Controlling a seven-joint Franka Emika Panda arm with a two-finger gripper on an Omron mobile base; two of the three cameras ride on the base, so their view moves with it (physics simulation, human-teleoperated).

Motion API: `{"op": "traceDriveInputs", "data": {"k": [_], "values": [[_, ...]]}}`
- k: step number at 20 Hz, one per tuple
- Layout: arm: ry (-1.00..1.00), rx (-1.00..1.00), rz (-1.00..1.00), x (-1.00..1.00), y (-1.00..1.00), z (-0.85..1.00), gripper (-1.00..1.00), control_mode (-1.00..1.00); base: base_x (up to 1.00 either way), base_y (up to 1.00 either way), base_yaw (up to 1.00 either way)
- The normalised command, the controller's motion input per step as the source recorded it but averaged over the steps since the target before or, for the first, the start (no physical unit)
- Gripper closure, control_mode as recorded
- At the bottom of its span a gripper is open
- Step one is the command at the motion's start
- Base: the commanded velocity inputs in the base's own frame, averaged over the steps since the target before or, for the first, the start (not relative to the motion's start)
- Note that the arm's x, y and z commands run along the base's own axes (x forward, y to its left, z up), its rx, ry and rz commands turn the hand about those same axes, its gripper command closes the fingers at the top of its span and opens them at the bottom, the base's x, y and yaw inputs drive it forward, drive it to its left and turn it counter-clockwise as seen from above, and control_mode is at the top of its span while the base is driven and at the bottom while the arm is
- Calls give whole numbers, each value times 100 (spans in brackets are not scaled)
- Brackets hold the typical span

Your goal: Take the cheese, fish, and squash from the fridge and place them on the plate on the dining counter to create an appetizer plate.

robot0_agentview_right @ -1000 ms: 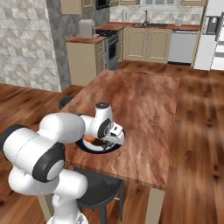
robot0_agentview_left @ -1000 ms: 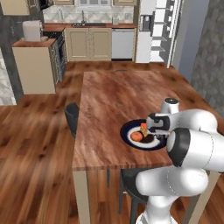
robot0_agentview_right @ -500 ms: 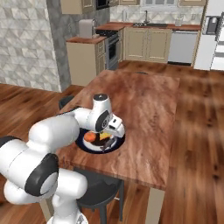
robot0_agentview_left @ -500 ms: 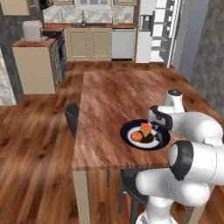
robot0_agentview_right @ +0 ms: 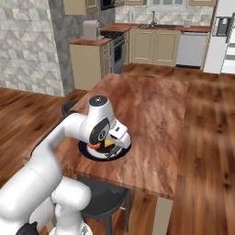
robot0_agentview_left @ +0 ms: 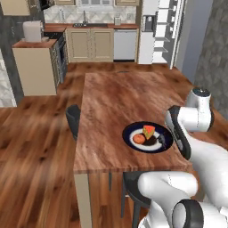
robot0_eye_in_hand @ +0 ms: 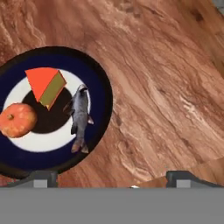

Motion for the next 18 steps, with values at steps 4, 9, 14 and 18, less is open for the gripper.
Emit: {"op": "traceDriveInputs", "data": {"k": [4, 9, 14, 18], "values": [[-19, 0, -4, -100, -27, 30, -100, -100, 0, 0, 0], [-27, 0, 0, -100, -29, 55, -100, -100, 0, 0, 0], [-18, 0, 0, -97, -33, 68, -100, -100, 0, 0, 0], [-1, 0, 0, -66, -47, 76, -100, -100, 0, 0, 0]]}}
